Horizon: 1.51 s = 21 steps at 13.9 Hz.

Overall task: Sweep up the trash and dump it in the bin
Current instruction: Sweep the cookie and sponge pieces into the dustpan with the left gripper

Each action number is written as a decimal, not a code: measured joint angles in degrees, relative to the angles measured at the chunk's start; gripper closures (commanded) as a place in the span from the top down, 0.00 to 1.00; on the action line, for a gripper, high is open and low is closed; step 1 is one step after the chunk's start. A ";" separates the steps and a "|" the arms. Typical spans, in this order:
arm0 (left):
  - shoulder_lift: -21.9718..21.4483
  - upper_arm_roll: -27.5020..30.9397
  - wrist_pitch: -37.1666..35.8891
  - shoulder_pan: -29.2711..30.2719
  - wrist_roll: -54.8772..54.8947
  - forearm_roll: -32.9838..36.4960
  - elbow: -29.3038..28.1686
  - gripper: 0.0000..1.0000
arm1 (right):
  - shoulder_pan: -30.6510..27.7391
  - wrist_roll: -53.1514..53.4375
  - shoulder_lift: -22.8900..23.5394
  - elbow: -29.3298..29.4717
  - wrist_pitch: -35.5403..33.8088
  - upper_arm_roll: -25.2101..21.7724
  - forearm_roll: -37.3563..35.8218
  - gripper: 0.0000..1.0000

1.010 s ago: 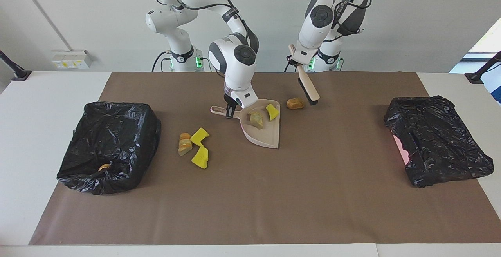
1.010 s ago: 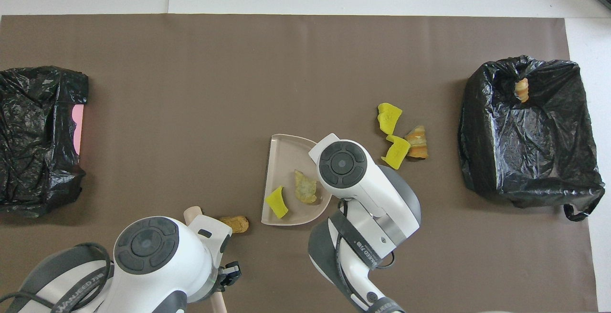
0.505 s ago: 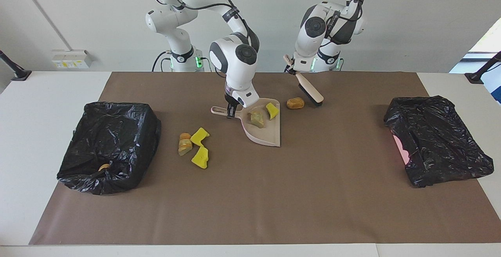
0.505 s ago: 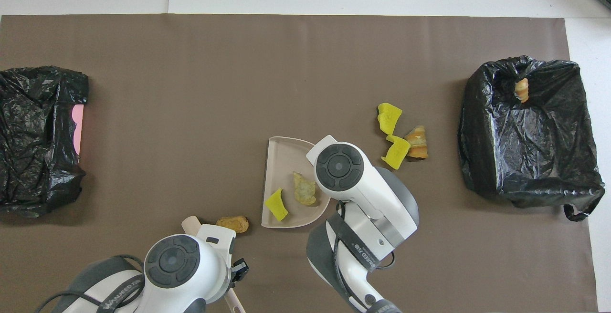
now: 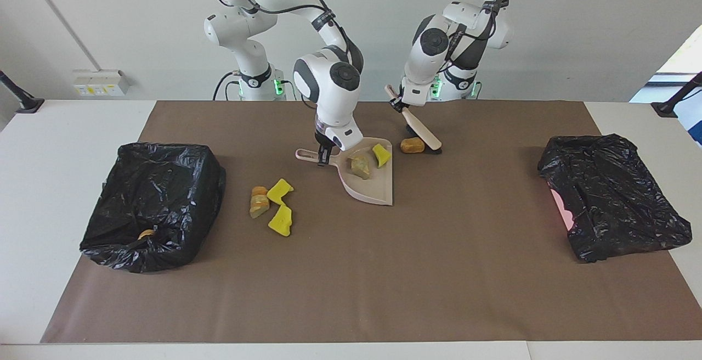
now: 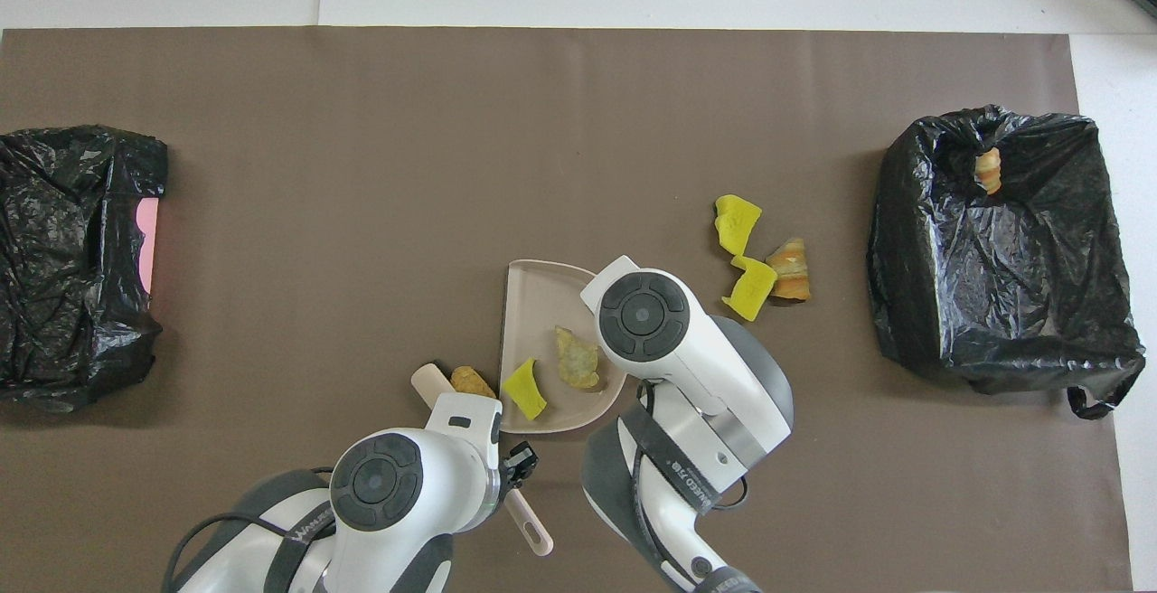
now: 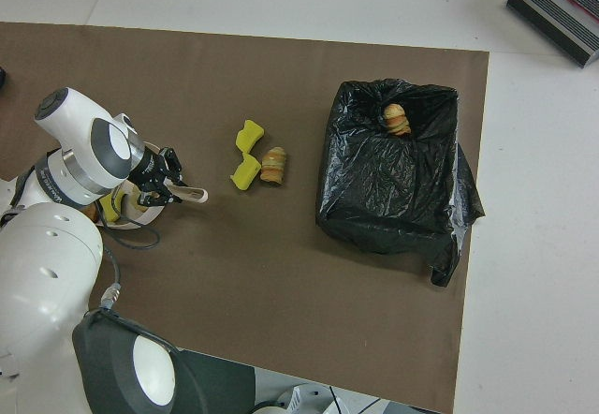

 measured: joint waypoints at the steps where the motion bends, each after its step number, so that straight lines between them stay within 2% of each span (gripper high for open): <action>1: 0.91 0.08 0.12 0.00 2.48 -0.70 1.35 0.00 | 0.00 0.00 0.00 -0.03 0.00 -0.01 -0.04 0.00; 5: 2.41 -0.02 0.18 -0.04 16.37 -1.70 3.50 0.00 | 0.00 0.00 -0.02 -0.04 0.00 -0.01 -0.07 0.00; 9: 5.08 -0.09 -0.13 -0.06 20.65 -1.79 8.26 0.00 | 0.00 0.00 -0.02 -0.05 0.00 0.01 -0.06 0.00; 12: 7.12 0.28 -6.60 -0.06 23.78 -1.54 11.24 0.00 | -0.01 0.00 -0.02 -0.05 0.00 0.00 -0.06 0.00; 17: 6.87 1.59 -17.79 4.19 25.59 8.26 13.30 0.00 | -0.02 0.01 -0.02 -0.05 0.00 0.00 -0.06 0.00; 21: 6.00 1.38 -18.94 5.17 25.89 14.45 13.43 0.00 | -0.03 0.25 -0.02 -0.05 0.00 -0.03 -0.06 0.00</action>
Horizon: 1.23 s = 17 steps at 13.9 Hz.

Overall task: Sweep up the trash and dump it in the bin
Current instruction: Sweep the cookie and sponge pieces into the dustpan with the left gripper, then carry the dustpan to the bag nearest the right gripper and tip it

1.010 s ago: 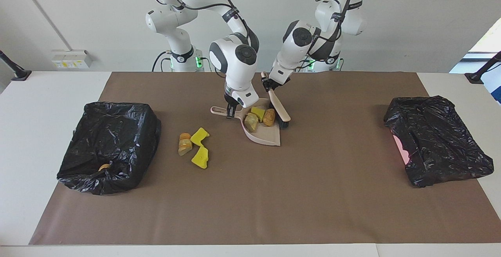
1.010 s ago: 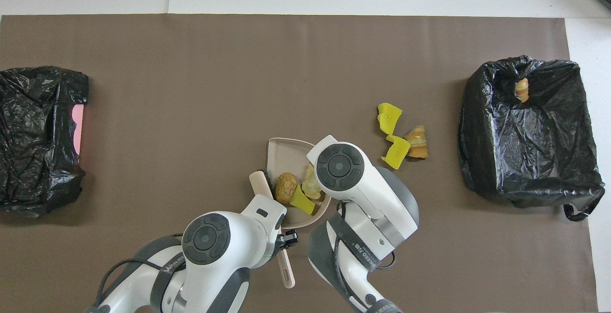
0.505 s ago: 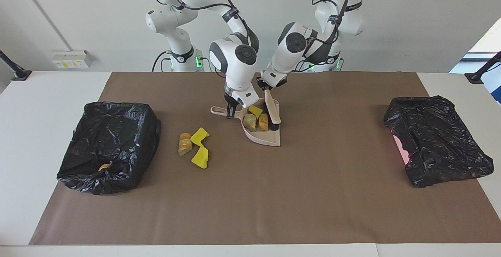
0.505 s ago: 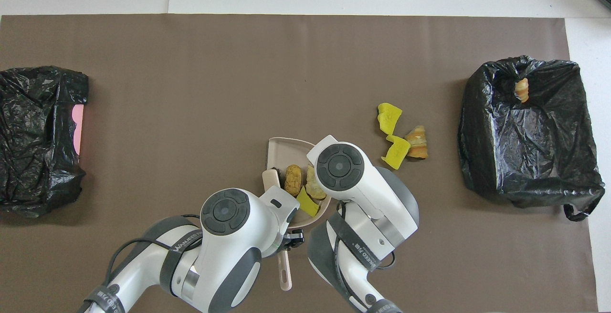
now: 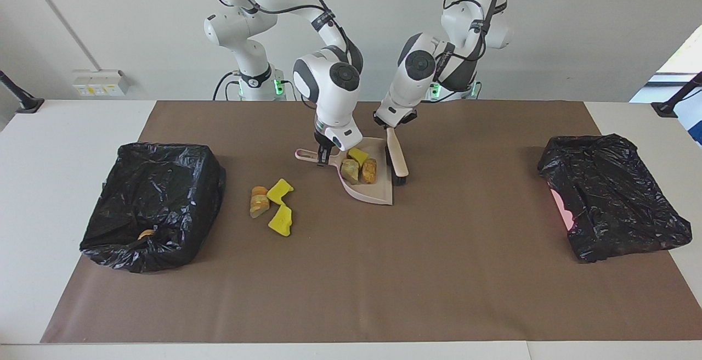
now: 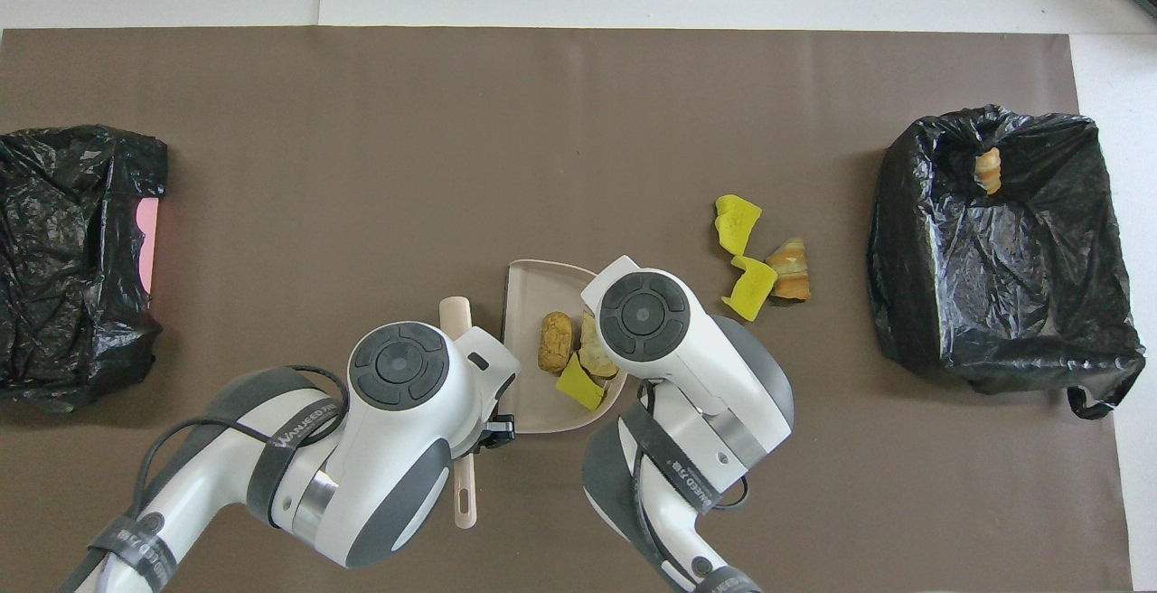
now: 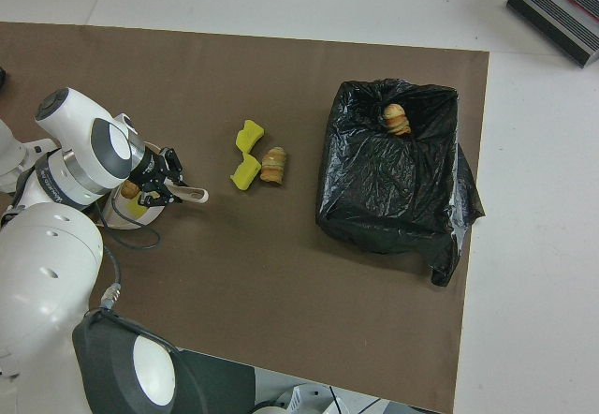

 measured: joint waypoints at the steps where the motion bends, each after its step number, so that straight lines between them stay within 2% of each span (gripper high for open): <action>1: -0.23 -0.28 -0.04 -0.06 0.00 0.37 -0.21 0.00 | -0.07 0.78 -0.01 0.04 0.00 -0.06 0.00 0.00; 5: -2.69 -1.34 0.02 -3.51 -2.28 0.53 -3.59 0.00 | -3.23 3.70 -1.15 1.87 -2.29 -0.40 -0.01 0.00; 8: -5.66 -1.86 1.53 -9.79 -10.50 0.55 -6.65 0.00 | -9.21 2.82 -4.79 3.59 -5.21 -0.53 -0.09 0.00; 11: -6.98 -2.21 5.42 -17.06 -18.97 0.37 -9.38 0.00 | -15.73 0.03 -7.57 7.72 -11.23 -0.70 -0.17 0.00; 15: -7.12 -2.26 7.27 -21.76 -20.15 -2.42 -10.89 0.00 | -24.61 -4.02 -7.51 13.60 -17.03 -0.95 -0.30 0.00; 17: -7.12 -2.24 7.82 -22.00 -20.02 -5.08 -11.46 0.00 | -29.86 -11.08 -6.32 15.79 -17.57 -1.05 -0.81 0.00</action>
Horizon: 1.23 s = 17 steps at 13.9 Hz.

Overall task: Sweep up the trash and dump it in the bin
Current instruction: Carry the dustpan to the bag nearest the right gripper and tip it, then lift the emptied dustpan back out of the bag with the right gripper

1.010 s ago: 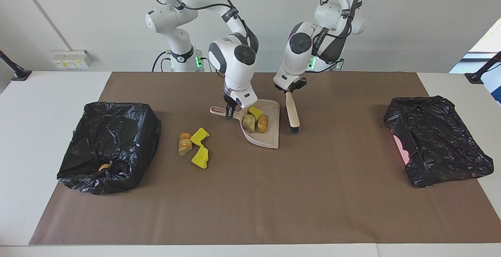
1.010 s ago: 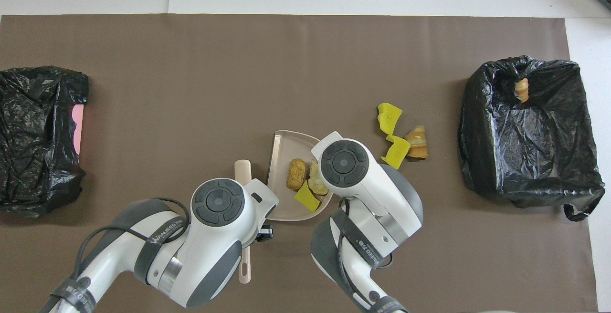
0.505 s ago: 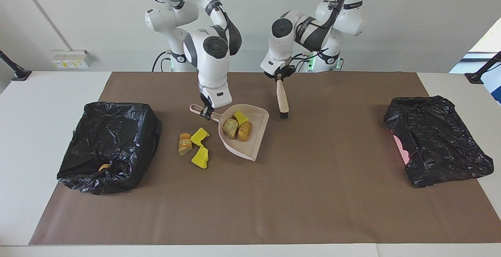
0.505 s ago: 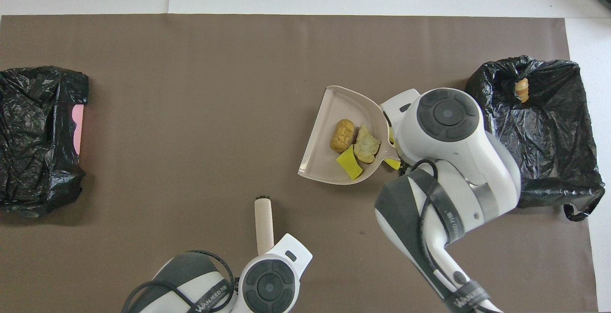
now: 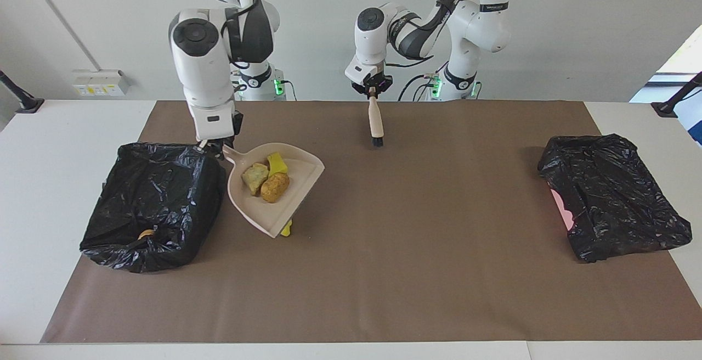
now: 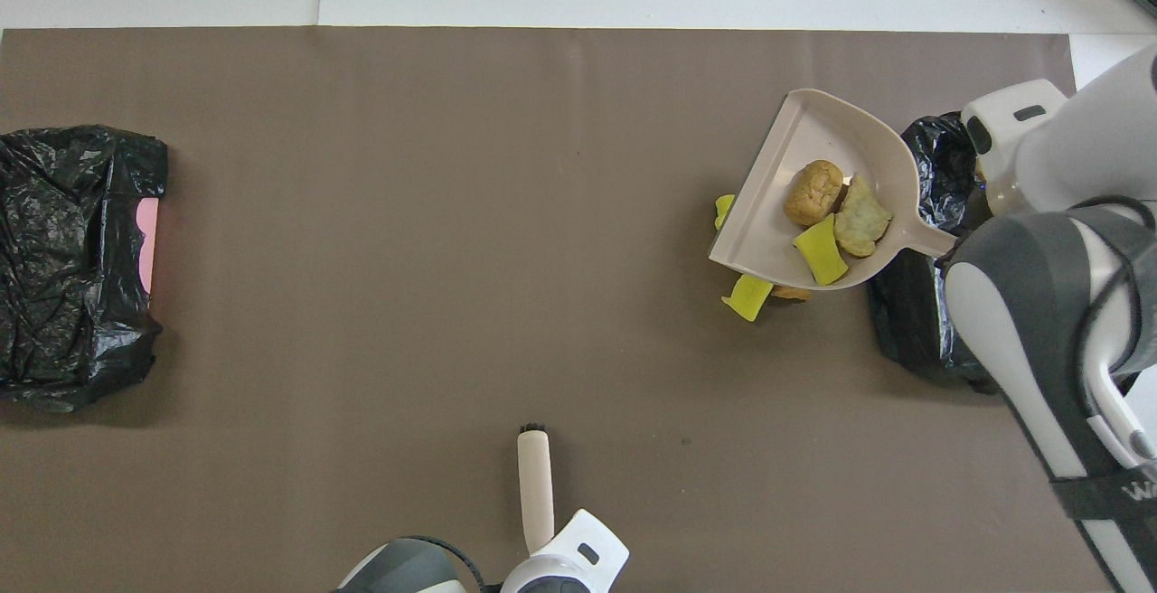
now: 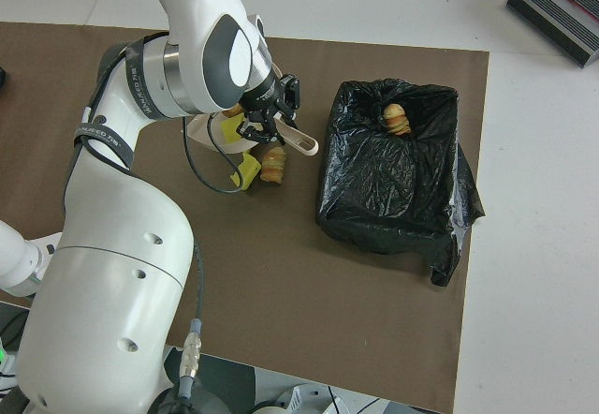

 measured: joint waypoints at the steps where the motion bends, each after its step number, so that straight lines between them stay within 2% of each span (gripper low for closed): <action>1: 0.00 0.06 0.15 0.00 0.04 -0.67 -0.17 0.00 | -2.50 -4.02 0.96 1.05 0.06 -0.02 -1.28 0.00; 3: 0.00 0.17 0.60 0.00 0.05 -0.98 -0.40 0.00 | -6.80 -11.14 2.92 3.00 0.83 -0.09 -4.89 0.00; 7: 0.07 0.48 1.06 0.00 0.70 -1.20 -0.60 0.05 | -14.82 -21.70 4.25 4.06 7.11 -0.14 -10.13 0.00; 9: 0.50 0.50 1.20 0.00 0.87 -1.26 -0.80 0.21 | -16.69 -25.95 4.25 4.17 8.00 -0.13 -14.82 0.00; 10: 0.82 0.50 1.41 0.00 0.93 -1.28 -0.87 0.49 | -16.62 -27.69 4.26 4.15 8.19 -0.04 -18.29 0.00; 12: 0.99 0.53 1.57 0.00 1.00 -1.29 -0.86 0.96 | -16.01 -30.73 4.29 4.01 9.23 0.58 -23.35 0.00; 13: 1.09 0.59 1.57 0.00 1.05 -1.30 -0.84 1.00 | -15.72 -32.72 4.30 3.77 10.16 0.71 -24.47 0.00; 17: 1.13 1.52 1.53 1.88 4.86 -1.30 2.01 1.00 | -15.59 -36.66 3.43 -0.74 18.52 0.76 -34.33 0.00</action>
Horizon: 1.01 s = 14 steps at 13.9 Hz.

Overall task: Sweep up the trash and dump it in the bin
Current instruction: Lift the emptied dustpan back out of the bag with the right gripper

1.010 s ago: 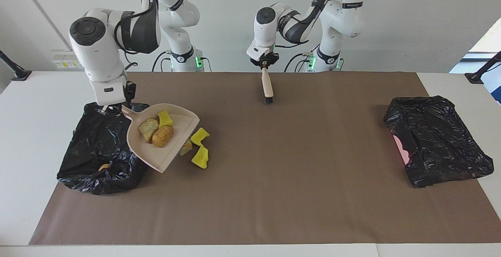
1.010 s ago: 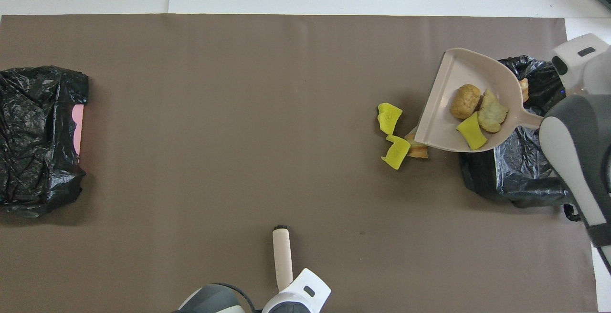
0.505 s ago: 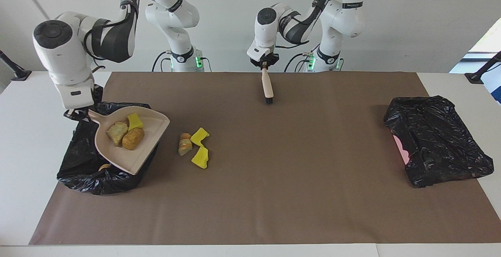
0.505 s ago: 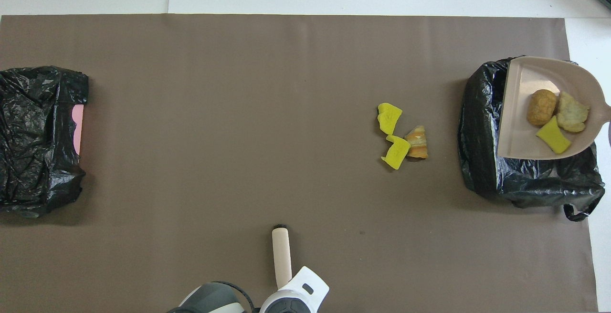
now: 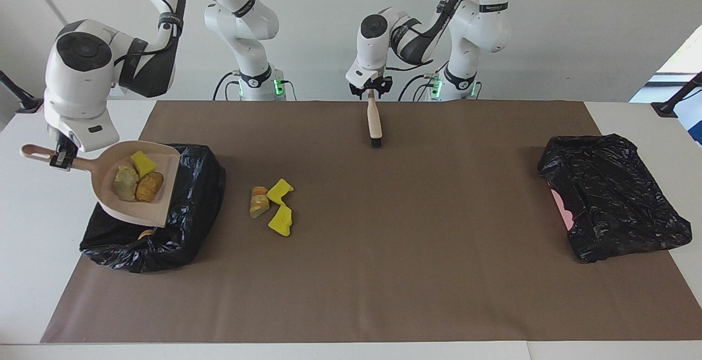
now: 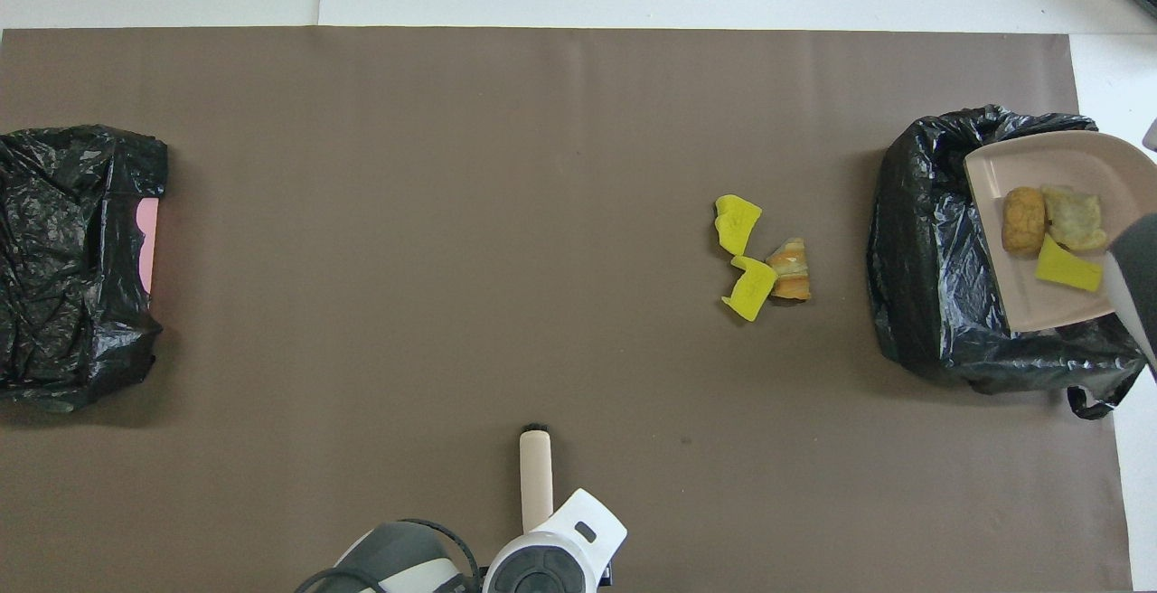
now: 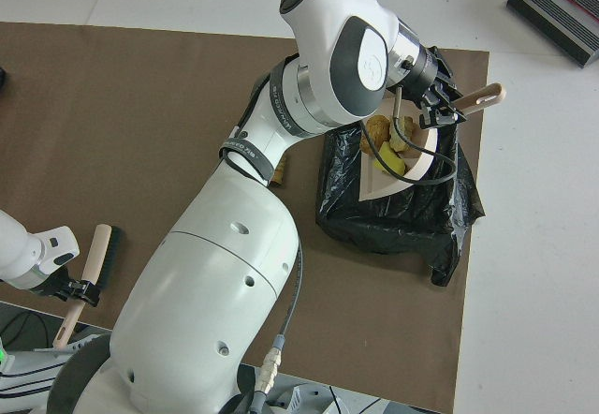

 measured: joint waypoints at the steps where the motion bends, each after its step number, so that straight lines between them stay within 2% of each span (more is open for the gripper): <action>1: 0.04 0.28 -0.25 1.76 2.17 0.39 1.82 1.00 | 0.00 0.00 -0.71 -1.96 2.61 -0.01 -2.69 0.00; 5: 0.90 1.05 -2.19 9.88 7.80 10.50 11.67 1.00 | 0.20 0.06 -3.85 -7.25 6.98 0.04 -8.47 0.00; 8: 2.02 1.21 -5.36 17.43 16.37 12.15 20.89 1.00 | 1.40 1.99 -5.03 -7.89 7.05 0.21 -13.77 0.00; 11: 3.24 1.51 -13.46 26.02 27.43 13.79 31.44 1.00 | 2.42 2.30 -6.24 -8.16 6.95 0.49 -15.22 0.00; 14: 4.22 1.56 -19.17 32.02 34.37 14.42 39.07 1.00 | 3.71 2.32 -8.61 -8.16 4.21 0.52 -16.67 0.00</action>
